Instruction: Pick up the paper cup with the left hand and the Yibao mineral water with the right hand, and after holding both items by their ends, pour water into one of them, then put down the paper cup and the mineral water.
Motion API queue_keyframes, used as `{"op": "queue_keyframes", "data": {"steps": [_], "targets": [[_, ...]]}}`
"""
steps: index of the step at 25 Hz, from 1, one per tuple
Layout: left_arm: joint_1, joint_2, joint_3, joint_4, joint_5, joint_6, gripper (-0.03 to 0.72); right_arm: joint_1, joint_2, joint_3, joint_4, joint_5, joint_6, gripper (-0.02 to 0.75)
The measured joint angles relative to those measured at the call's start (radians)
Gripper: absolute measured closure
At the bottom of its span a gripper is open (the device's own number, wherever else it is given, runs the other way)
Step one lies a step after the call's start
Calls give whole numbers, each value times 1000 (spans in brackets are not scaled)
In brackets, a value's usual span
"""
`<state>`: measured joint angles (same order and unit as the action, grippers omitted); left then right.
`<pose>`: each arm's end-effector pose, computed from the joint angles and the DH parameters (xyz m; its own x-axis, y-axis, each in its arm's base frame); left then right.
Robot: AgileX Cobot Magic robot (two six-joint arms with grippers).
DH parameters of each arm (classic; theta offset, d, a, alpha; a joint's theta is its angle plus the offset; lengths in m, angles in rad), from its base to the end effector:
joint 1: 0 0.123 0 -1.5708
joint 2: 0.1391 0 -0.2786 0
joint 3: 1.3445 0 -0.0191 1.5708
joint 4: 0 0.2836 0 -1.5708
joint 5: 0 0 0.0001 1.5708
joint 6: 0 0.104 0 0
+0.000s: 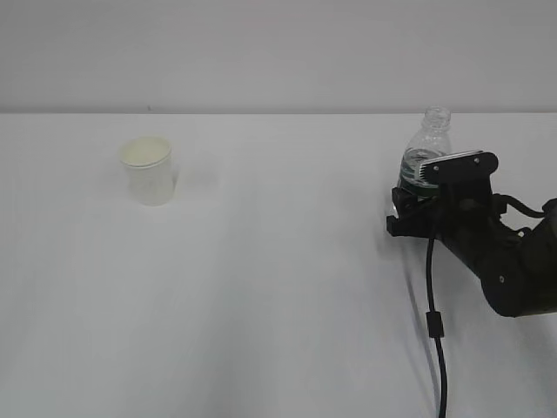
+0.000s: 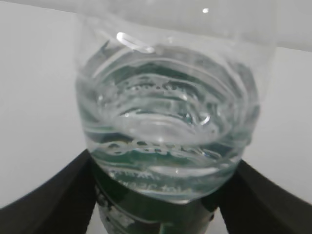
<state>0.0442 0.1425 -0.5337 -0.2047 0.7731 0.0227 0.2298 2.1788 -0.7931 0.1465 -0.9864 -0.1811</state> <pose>0.0747 -0.0115 0.3190 -0.2894 -0.1362 -0.9475 0.0568 0.9856 -0.1590 0.3749 0.0747 0.0271 -0.2908 -0.1697 -0.9416 -0.1431 0.9808 -0.1325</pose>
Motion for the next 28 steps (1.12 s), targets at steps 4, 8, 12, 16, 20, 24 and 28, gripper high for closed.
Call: {"op": "queue_keyframes", "data": {"steps": [4,8,12,16,20,24,28], "targets": [[0,0,0,-4,0,0,106,0,0,-1,0,0,0,184],[0,0,0,-6,0,0,105,0,0,-1,0,1,0,183],[0,0,0,-5,0,0,105,0,0,-2,0,4,-2,183],[0,0,0,-5,0,0,105,0,0,-2,0,4,-4,182],[0,0,0,-5,0,0,105,0,0,-3,0,11,-6,116],[0,0,0,-8,0,0,106,0,0,-5,-6,15,-6,64],[0,0,0,-8,0,0,106,0,0,-5,-8,14,-7,60]]}}
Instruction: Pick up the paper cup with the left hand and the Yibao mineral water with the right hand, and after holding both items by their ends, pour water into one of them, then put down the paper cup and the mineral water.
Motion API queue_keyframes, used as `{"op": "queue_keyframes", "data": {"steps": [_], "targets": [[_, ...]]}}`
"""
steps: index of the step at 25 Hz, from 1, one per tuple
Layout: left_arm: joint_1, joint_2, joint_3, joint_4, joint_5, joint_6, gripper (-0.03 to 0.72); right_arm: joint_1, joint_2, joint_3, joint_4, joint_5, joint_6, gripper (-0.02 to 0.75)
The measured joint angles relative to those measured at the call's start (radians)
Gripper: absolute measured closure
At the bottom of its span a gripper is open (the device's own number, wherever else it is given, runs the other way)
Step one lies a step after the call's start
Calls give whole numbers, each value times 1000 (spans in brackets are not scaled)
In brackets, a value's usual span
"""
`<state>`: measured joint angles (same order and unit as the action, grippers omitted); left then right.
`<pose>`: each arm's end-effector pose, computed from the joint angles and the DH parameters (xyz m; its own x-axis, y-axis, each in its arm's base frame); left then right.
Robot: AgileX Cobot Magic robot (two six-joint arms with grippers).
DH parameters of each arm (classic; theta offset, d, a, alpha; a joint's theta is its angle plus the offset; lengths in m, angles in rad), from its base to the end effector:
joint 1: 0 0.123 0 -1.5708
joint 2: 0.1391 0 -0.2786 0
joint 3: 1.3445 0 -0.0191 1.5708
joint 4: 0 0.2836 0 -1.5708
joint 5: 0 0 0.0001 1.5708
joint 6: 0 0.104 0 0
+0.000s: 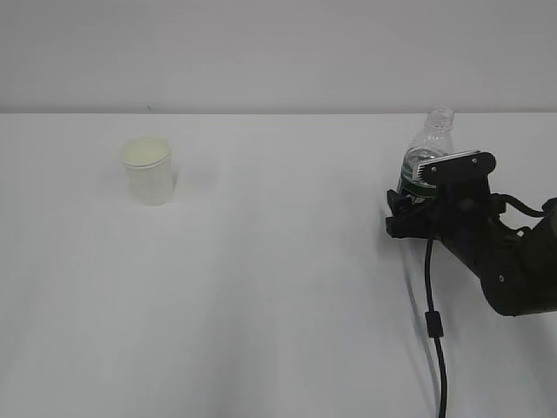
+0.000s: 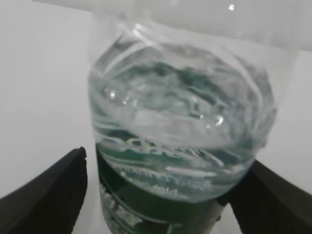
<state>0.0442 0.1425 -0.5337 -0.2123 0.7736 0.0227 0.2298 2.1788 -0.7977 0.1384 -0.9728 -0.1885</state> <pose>0.0747 -0.0120 0.3190 -0.2901 -0.1415 -0.9465 0.0603 0.9843 -0.1656 0.3757 0.0757 0.0267 -0.2962 -0.1816 -0.9377 -0.1546 0.9779 -0.1405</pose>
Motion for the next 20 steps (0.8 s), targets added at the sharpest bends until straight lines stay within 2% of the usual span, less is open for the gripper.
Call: {"op": "queue_keyframes", "data": {"steps": [20], "targets": [[0,0,0,-2,6,0,105,0,24,-72,26,-2,-15,61]]}}
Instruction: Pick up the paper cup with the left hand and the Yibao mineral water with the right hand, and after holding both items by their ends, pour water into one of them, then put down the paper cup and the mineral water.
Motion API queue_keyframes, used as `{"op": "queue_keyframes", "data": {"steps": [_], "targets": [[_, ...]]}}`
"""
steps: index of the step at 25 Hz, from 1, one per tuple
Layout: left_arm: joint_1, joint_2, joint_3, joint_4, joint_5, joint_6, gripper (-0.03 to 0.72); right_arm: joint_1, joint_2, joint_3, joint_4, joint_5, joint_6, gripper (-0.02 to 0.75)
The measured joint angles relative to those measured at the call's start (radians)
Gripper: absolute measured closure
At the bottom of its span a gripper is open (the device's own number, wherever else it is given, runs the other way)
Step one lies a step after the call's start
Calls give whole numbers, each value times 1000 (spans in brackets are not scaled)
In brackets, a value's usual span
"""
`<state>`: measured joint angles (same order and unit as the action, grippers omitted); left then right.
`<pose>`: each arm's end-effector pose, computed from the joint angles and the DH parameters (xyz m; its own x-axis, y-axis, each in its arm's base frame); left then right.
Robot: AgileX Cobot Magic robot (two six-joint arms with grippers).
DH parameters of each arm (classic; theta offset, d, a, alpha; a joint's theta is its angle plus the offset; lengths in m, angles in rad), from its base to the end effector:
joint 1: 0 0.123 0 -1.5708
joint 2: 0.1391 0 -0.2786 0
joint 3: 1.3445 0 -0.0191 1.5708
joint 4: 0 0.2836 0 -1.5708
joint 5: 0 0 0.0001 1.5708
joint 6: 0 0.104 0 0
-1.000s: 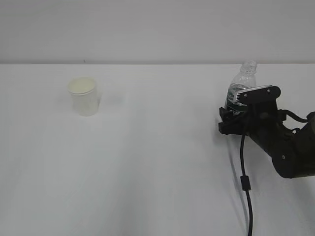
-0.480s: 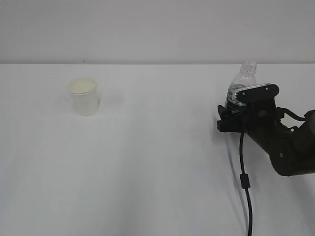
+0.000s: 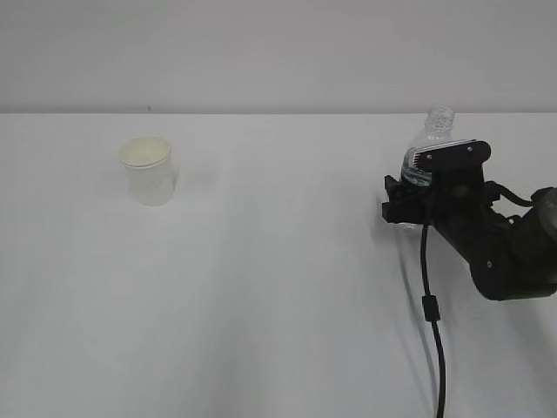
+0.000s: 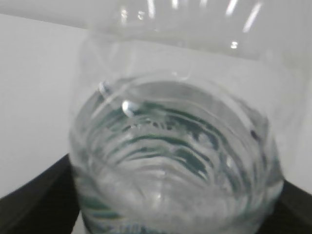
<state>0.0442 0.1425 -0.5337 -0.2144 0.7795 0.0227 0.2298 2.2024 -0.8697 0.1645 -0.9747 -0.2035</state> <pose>0.0745 -0.0123 0.3185 -0.2958 -0.1423 -0.9446 0.0614 0.9840 -0.1675 0.3945 0.0778 0.0320 -0.2539 -0.1717 -0.9519 -0.1276 0.9815 -0.1430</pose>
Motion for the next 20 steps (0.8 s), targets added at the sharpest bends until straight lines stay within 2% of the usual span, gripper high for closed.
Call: {"op": "queue_keyframes", "data": {"steps": [17,20], "targets": [[0,0,0,0,39,0,105,0,33,-37,36,24,-4,75],[0,0,0,0,39,0,106,0,33,-37,36,24,-17,103]]}}
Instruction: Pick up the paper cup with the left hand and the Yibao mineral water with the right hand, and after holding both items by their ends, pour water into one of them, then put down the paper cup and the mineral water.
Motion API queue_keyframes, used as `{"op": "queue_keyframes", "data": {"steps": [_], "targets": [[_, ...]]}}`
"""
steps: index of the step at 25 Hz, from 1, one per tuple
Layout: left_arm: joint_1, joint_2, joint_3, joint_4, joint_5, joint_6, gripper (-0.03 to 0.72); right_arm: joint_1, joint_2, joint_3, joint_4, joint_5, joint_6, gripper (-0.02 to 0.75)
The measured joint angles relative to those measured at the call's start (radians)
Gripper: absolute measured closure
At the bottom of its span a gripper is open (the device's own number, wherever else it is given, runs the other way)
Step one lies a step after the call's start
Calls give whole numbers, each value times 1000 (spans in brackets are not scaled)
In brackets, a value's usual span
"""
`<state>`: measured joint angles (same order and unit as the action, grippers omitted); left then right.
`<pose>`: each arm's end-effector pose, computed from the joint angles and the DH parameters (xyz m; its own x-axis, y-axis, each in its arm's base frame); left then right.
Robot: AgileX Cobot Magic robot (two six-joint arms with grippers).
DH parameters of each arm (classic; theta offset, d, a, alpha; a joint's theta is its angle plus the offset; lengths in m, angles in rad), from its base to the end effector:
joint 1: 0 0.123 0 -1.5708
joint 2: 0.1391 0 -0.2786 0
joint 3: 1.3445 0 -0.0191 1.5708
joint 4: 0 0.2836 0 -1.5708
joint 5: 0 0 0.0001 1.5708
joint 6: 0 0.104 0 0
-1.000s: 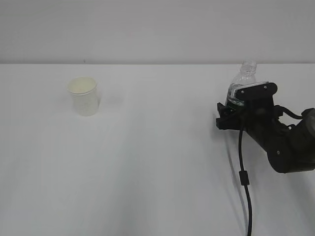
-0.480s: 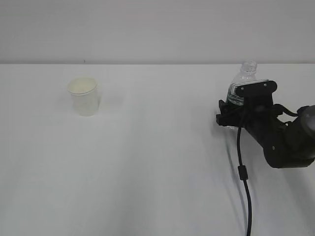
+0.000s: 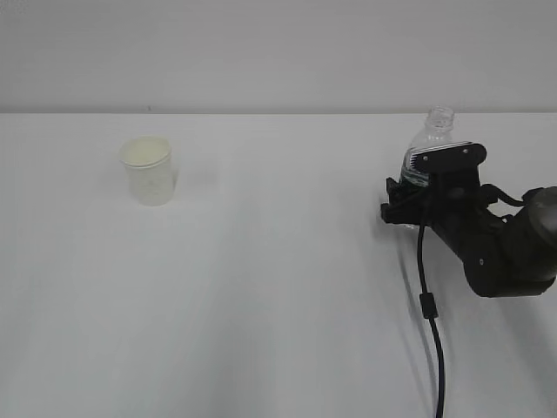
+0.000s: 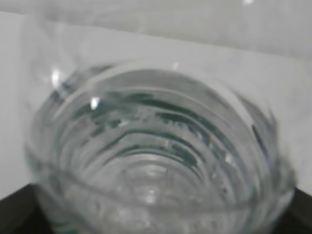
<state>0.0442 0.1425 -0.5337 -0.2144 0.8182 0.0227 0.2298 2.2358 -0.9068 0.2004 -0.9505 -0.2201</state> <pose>0.0732 -0.0129 0.3147 -0.3324 -0.1380 -0.9330 0.0622 0.9839 -0.1677 0.4014 0.0766 0.0236 -0.2795 -0.1691 -0.9451 -0.1033 0.9839 -0.1456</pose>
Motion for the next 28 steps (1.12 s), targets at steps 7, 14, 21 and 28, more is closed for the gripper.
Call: {"op": "queue_keyframes", "data": {"steps": [7,14,21,28], "targets": [[0,0,0,0,0,0,106,0,0,0,-2,0,-28,181],[0,0,0,-3,1,0,105,0,0,-2,-4,2,-35,190],[0,0,0,-8,1,0,106,0,0,-3,-6,3,-48,191],[0,0,0,-10,2,0,106,0,0,-3,-6,3,-51,192]]}}
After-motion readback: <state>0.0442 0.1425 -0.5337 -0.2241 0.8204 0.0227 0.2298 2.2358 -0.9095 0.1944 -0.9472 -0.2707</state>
